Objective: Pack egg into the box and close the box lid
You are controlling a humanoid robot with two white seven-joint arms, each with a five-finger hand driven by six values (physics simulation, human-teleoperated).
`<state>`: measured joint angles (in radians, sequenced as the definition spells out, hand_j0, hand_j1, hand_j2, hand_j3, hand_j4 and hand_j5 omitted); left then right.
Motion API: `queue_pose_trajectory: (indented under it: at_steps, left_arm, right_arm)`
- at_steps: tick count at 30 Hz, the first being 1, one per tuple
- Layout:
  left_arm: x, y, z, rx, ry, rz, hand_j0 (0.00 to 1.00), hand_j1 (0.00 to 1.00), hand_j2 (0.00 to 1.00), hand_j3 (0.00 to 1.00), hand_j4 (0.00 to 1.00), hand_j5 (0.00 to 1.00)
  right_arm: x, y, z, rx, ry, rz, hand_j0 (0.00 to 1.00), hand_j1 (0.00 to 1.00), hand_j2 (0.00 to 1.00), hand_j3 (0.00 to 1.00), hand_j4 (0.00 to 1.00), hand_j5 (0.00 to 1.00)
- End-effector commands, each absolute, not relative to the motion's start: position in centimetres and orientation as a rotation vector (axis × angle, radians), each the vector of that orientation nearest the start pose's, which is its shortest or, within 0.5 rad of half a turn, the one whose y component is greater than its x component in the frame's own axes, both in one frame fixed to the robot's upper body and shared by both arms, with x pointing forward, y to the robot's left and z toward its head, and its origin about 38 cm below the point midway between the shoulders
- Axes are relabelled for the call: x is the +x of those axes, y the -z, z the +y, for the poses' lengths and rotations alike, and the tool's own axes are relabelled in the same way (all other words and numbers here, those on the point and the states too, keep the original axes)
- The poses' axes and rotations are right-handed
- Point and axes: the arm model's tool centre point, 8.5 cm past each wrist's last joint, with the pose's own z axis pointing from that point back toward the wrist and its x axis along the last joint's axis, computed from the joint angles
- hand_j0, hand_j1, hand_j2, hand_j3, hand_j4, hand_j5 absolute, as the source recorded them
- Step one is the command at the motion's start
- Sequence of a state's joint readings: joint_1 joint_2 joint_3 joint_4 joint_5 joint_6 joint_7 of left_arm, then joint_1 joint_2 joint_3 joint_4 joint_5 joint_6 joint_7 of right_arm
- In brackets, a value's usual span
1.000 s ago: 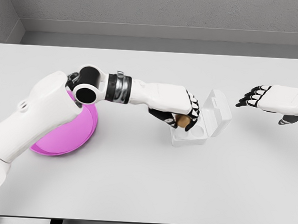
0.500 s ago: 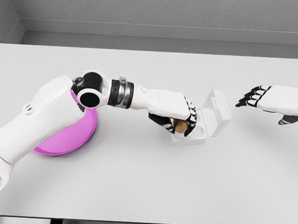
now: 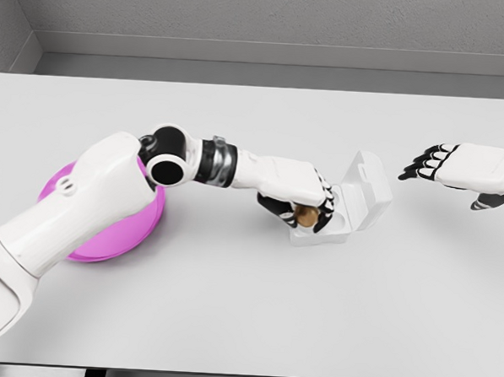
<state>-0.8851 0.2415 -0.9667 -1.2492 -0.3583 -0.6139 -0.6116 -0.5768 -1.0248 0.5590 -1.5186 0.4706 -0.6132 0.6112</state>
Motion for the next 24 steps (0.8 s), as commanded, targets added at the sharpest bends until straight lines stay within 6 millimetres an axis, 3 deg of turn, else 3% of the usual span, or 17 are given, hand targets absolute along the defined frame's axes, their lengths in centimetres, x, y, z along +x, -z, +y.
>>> queue_pose_trajectory:
  at_steps: [1,8,16,19,21,24]
  left_arm:
    - [43.12,-18.47,2.69,0.196,-2.794,1.941,0.4,0.4,0.4,0.4,0.4,0.4]
    - [43.23,-18.38,2.88,0.192,-2.801,1.939,0.48,0.48,0.48,0.48,0.48,0.48]
    - [43.26,-17.78,2.83,0.201,-2.82,1.926,0.49,0.49,0.49,0.49,0.49,0.49]
    - [43.4,-17.62,2.96,0.198,-2.83,1.924,0.58,0.58,0.58,0.58,0.58,0.58]
    - [43.35,-17.66,2.86,0.2,-2.826,1.925,0.69,0.69,0.69,0.69,0.69,0.69]
    - [43.37,-17.63,2.89,0.2,-2.828,1.925,0.72,0.72,0.72,0.72,0.72,0.72]
  right_arm:
    - [40.68,-23.04,-37.27,-0.537,-2.241,-1.078,1.0,1.0,1.0,1.0,1.0,1.0]
    - [40.68,-23.04,-37.27,-0.537,-2.241,-1.078,1.0,1.0,1.0,1.0,1.0,1.0]
    - [40.69,-23.08,-37.29,-0.54,-2.241,-1.078,1.0,1.0,1.0,1.0,1.0,1.0]
    - [40.7,-23.06,-37.24,-0.539,-2.241,-1.08,1.0,1.0,1.0,1.0,1.0,1.0]
    - [40.69,-23.08,-37.29,-0.54,-2.241,-1.078,1.0,1.0,1.0,1.0,1.0,1.0]
    - [40.69,-23.01,-37.22,-0.537,-2.242,-1.079,1.0,1.0,1.0,1.0,1.0,1.0]
